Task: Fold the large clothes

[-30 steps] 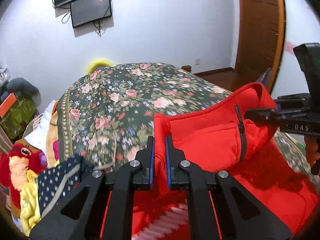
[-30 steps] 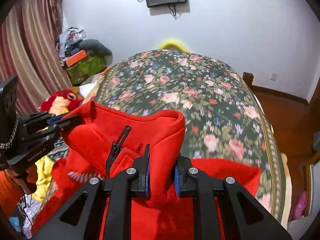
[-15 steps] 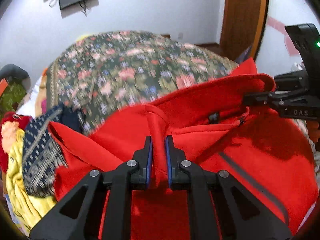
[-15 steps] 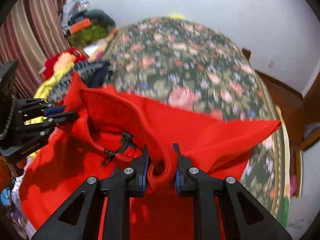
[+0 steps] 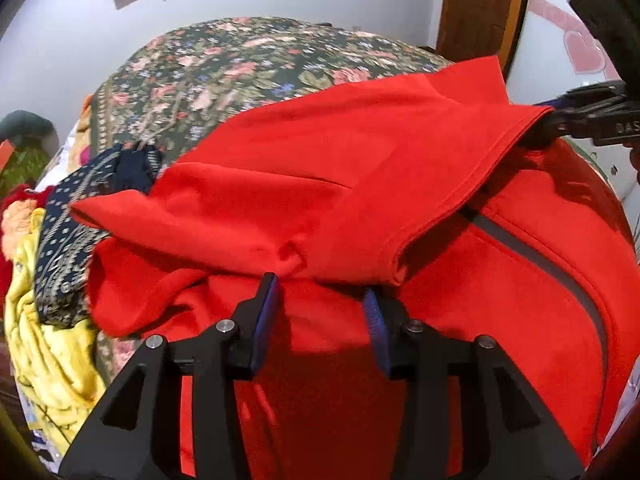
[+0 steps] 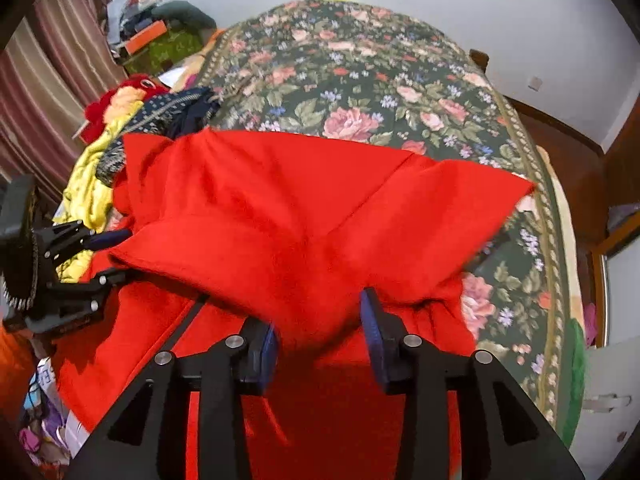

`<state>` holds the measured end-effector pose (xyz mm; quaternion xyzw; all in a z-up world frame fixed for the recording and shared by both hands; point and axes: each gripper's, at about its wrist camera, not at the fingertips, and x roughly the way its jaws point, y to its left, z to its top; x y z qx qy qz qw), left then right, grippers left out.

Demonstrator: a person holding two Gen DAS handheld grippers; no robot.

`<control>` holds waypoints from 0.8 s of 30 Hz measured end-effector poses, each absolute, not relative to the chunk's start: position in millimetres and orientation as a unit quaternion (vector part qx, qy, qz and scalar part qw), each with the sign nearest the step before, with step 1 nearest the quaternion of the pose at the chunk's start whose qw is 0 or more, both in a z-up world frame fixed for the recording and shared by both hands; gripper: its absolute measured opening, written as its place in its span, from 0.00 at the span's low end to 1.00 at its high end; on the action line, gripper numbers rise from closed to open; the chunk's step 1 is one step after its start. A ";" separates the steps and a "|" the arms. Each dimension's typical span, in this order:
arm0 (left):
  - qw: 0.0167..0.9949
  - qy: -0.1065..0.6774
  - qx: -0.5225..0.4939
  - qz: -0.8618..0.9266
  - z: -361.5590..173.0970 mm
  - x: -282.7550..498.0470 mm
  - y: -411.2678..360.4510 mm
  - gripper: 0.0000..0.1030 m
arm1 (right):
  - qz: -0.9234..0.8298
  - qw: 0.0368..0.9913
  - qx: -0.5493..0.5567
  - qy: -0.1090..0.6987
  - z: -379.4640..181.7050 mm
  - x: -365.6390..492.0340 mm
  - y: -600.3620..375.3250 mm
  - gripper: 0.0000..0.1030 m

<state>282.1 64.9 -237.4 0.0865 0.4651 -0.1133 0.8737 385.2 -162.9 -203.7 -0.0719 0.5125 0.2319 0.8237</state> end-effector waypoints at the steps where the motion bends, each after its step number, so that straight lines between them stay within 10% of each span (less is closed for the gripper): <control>1: 0.876 0.462 0.082 -0.109 -233.7 280.7 69.8 0.47 | 0.232 0.827 -0.072 0.507 -198.6 382.3 -167.2 0.34; 8: 0.906 0.421 0.012 -0.030 -191.2 290.7 131.7 0.64 | 0.211 0.853 -0.053 0.474 -170.0 389.7 -190.4 0.35; 13: 0.904 0.427 -0.021 0.033 -194.8 329.0 168.4 0.66 | 0.179 0.871 -0.036 0.456 -172.2 417.5 -188.4 0.74; 24: 0.852 0.503 -0.072 0.123 -287.5 362.8 204.2 0.67 | 0.100 0.835 -0.167 0.515 -263.8 471.6 -167.0 0.75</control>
